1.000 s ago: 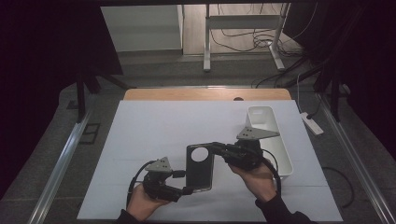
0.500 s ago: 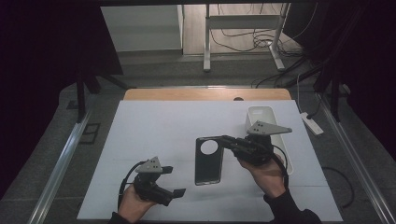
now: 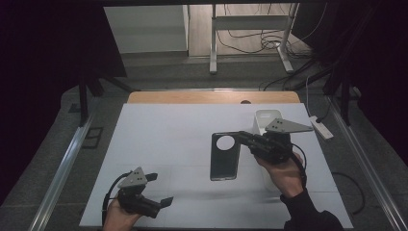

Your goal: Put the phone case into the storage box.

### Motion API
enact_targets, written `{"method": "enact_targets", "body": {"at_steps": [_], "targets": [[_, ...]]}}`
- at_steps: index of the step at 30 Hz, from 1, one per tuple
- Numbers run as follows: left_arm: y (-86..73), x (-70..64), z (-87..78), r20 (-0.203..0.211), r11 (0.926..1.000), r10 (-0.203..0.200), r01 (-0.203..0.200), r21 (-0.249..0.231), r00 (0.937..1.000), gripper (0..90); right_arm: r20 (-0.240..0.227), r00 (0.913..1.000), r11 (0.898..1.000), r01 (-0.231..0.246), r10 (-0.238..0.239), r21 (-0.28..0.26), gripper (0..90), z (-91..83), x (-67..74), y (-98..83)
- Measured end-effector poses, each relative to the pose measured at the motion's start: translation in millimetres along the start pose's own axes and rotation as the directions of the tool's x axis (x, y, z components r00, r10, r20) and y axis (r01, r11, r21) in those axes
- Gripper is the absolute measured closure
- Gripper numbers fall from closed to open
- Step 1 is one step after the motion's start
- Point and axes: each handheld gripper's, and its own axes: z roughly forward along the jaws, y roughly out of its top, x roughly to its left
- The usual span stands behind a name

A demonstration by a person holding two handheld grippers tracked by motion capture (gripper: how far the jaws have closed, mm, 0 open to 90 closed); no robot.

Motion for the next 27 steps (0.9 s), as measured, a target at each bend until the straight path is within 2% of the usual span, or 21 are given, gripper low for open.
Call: {"method": "enact_targets", "body": {"at_steps": [8,14,27], "targets": [[-16.8,3.9,-18.6,-0.068,0.9993,-0.033,0.032,-0.017,0.9971,0.0,0.033,0.9994,1.000,0.005,-0.005,-0.023,82.0,-8.4,-11.0,7.4],[-29.1,5.6,-31.0,-0.120,0.9981,-0.061,0.059,-0.019,0.9909,0.0,0.050,0.9987,0.999,-0.001,0.003,-0.039,82.0,-14.5,-19.6,14.6],[-45.7,8.9,-47.4,-0.177,0.9947,-0.103,0.100,-0.026,0.9789,0.0,0.071,0.9971,0.998,-0.023,0.027,-0.058,82.0,-21.2,-35.2,23.3]]}}
